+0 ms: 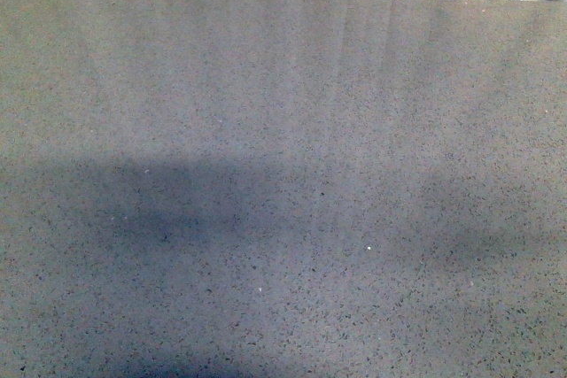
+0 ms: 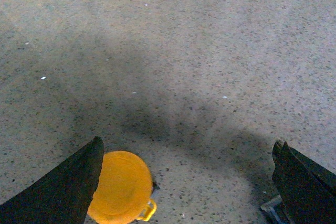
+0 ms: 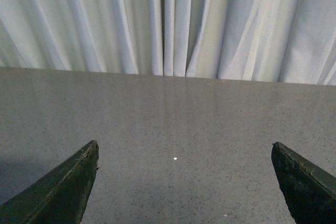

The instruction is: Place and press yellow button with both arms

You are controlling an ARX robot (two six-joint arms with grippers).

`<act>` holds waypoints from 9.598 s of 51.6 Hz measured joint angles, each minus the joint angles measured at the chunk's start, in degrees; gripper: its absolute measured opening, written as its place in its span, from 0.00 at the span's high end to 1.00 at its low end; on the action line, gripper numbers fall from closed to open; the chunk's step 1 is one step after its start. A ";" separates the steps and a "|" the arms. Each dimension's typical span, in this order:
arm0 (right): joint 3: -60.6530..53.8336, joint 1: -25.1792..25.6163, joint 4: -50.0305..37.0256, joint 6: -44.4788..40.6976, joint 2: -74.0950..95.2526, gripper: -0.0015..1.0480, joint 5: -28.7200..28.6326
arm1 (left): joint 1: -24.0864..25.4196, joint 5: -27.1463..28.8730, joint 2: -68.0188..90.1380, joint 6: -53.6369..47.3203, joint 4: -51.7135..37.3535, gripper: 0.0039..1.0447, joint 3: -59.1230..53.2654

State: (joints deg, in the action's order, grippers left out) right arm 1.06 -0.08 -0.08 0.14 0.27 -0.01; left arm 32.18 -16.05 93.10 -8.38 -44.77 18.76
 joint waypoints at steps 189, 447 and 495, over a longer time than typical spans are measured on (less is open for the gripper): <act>0.00 0.00 0.00 -0.02 0.00 0.09 0.02 | -65.35 20.63 22.58 10.29 -4.94 0.68 17.33; 39.93 -11.82 -35.32 1.68 81.81 0.91 6.43 | -32.20 15.98 -92.15 8.83 44.78 0.99 -18.05; 5.53 -0.11 -44.15 0.17 51.23 0.99 0.35 | -32.20 16.09 -92.15 8.83 44.78 0.99 -18.05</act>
State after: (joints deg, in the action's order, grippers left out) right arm 6.59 -0.19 -44.23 0.32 51.51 0.34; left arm -0.01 0.03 0.95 0.45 0.01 0.71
